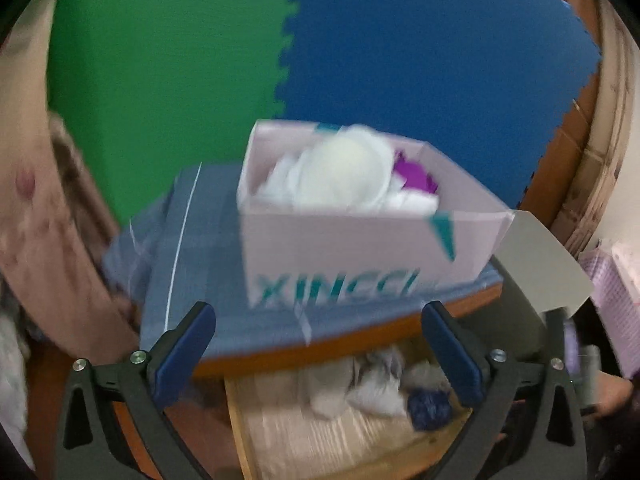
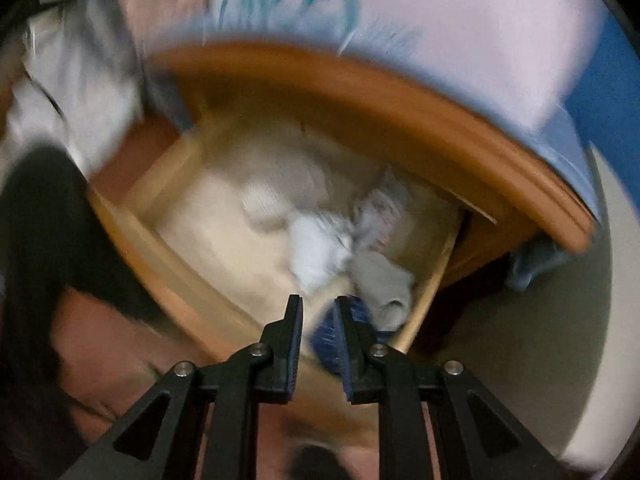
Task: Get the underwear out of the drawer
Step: 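Withdraw the left tool from the shoe box, then lower the right gripper into the drawer toward the navy patterned cloth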
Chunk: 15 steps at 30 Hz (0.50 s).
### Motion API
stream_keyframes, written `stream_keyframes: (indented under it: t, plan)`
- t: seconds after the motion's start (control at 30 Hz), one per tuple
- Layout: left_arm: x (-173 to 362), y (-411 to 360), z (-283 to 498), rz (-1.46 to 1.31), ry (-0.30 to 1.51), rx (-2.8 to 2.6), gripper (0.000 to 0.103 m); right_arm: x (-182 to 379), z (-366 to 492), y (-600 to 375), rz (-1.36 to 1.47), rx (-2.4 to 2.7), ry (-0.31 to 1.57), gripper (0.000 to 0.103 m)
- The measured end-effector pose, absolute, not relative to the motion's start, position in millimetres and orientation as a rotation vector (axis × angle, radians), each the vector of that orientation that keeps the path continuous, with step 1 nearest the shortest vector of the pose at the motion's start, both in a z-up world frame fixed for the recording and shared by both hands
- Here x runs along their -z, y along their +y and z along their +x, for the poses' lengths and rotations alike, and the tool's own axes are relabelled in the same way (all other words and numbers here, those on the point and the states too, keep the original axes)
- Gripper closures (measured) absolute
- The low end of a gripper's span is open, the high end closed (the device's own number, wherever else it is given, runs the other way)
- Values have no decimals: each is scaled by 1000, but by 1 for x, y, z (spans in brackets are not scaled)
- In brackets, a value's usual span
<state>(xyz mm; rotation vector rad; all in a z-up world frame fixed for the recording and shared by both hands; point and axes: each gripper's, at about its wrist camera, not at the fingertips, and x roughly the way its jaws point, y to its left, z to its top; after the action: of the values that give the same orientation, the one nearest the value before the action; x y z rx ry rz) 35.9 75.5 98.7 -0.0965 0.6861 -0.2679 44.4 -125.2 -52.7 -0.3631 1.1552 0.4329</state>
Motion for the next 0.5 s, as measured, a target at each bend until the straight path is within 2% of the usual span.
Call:
stream_keyframes:
  t: [0.2,0.47,0.5]
  plan:
    - [-58,100,36,-194,753,252,1,117,66,-102,-656,-418,1267,86]
    - [-49,92,42,-170,782,276,1,154,87,-98,-814,-406,1312,86]
    - [-47,91,43,-169,791,279,1,157,90,-100,-803,-411,1327,91]
